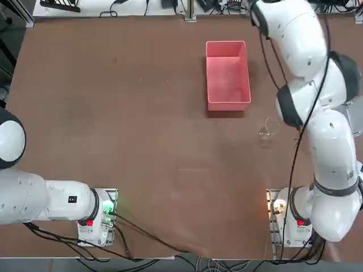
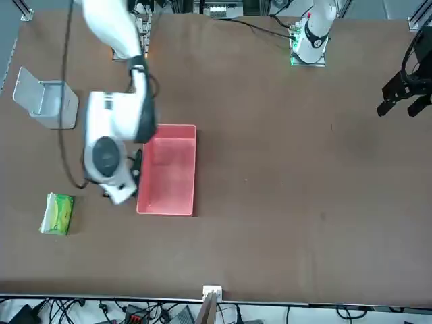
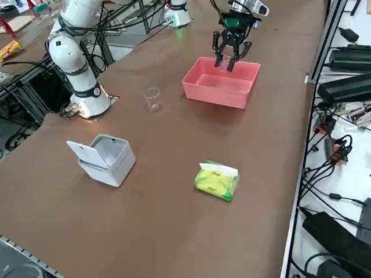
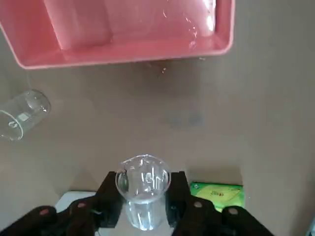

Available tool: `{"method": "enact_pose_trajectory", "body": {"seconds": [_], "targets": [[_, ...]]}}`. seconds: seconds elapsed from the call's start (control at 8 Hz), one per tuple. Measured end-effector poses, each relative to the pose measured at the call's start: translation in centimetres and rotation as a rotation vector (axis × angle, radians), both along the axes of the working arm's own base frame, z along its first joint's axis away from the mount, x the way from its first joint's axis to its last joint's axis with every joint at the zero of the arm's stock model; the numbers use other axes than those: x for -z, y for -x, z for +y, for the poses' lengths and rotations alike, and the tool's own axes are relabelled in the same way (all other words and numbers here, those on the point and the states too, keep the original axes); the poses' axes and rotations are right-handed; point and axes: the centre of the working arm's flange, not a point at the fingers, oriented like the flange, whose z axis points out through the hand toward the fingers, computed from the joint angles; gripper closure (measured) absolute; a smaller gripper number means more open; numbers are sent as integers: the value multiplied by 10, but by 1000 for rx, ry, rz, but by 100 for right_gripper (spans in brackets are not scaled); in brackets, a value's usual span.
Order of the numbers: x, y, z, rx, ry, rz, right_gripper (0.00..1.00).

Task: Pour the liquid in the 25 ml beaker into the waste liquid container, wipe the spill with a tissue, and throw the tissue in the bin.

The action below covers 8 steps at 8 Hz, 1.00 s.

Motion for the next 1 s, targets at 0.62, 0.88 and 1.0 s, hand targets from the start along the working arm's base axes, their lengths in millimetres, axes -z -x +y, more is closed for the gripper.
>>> {"method": "enact_pose_trajectory", "body": {"seconds": [0.62, 0.88, 1.0], "targets": [[-17, -8, -160, 95, -503, 74, 53], [-6, -6, -200, 103, -679, 69, 53], [1, -4, -215, 101, -755, 63, 53]]}}
